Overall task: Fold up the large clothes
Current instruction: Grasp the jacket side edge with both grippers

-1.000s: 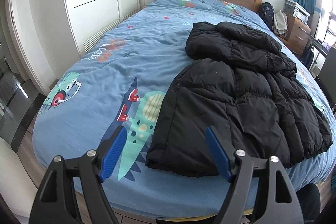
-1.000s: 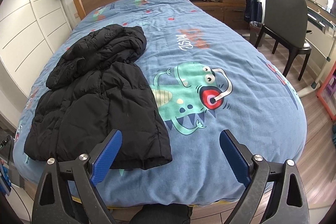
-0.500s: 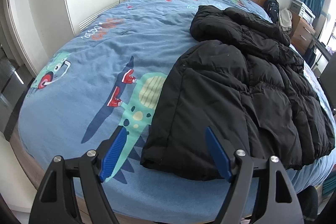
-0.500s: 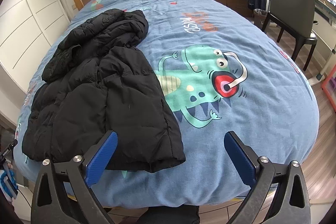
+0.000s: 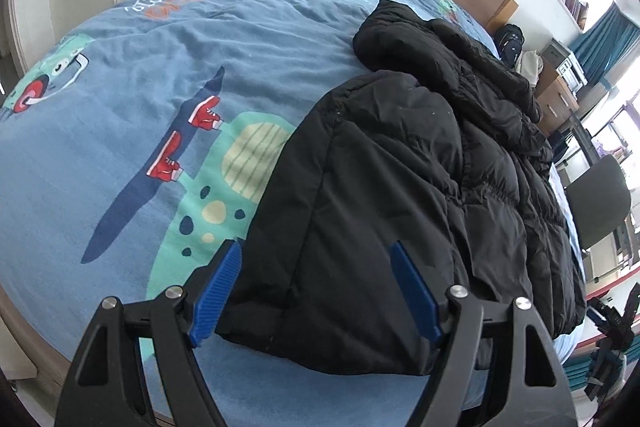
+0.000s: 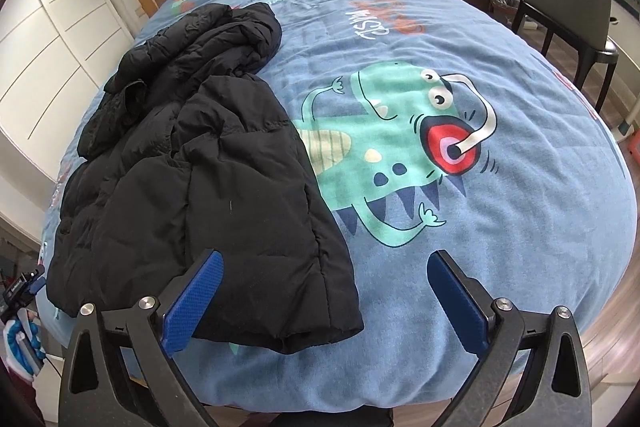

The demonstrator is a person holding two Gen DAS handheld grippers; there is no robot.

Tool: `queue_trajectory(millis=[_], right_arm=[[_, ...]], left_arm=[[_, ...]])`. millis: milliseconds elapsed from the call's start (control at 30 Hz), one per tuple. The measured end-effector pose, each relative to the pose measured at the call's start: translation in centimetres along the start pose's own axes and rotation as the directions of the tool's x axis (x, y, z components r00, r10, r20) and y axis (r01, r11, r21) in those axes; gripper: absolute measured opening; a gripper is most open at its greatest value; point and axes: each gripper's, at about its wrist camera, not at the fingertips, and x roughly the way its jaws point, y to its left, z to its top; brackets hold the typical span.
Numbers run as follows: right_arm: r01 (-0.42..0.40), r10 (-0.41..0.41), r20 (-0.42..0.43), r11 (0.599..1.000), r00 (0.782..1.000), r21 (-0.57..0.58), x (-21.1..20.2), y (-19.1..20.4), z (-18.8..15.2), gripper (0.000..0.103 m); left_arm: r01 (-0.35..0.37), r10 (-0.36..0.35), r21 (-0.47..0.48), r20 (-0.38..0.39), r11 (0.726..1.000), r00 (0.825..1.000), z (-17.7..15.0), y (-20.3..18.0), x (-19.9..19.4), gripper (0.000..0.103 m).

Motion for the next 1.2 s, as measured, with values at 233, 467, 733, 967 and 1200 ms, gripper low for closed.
queue_trajectory(millis=[233,467,733,967,1200], right_arm=[[-0.082,0.083,-0.014,0.996,0.996,0.043,1.5,-0.4,1.0,0.101],[-0.199,0.211,-0.094,0.972,0.973,0.122,5.1,-1.0,1.3,0.102],[-0.268,0.28,-0.172,0.959,0.944,0.092,7.5,0.8,0.2,0.102],[-0.288,0.309,-0.182,0.949,0.934,0.13,8.6,1.3,-0.1,0.098],[-0.32,0.344,-0.19,0.936,0.92,0.146,8.4,1.6,-0.4,0.068]], left_arm=[[0.089,-0.095,-0.121,-0.048,0.989,0.994,0.1,2.2,2.6,0.076],[0.174,-0.196,-0.22,-0.086,0.96,0.977,-0.7,4.0,4.6,0.08],[0.295,-0.34,-0.257,-0.149,0.92,0.929,-1.9,3.9,6.2,0.08],[0.335,-0.383,-0.283,-0.136,0.899,0.913,-2.5,3.2,6.6,0.08],[0.36,-0.404,-0.275,-0.126,0.892,0.906,-2.8,1.2,7.0,0.079]])
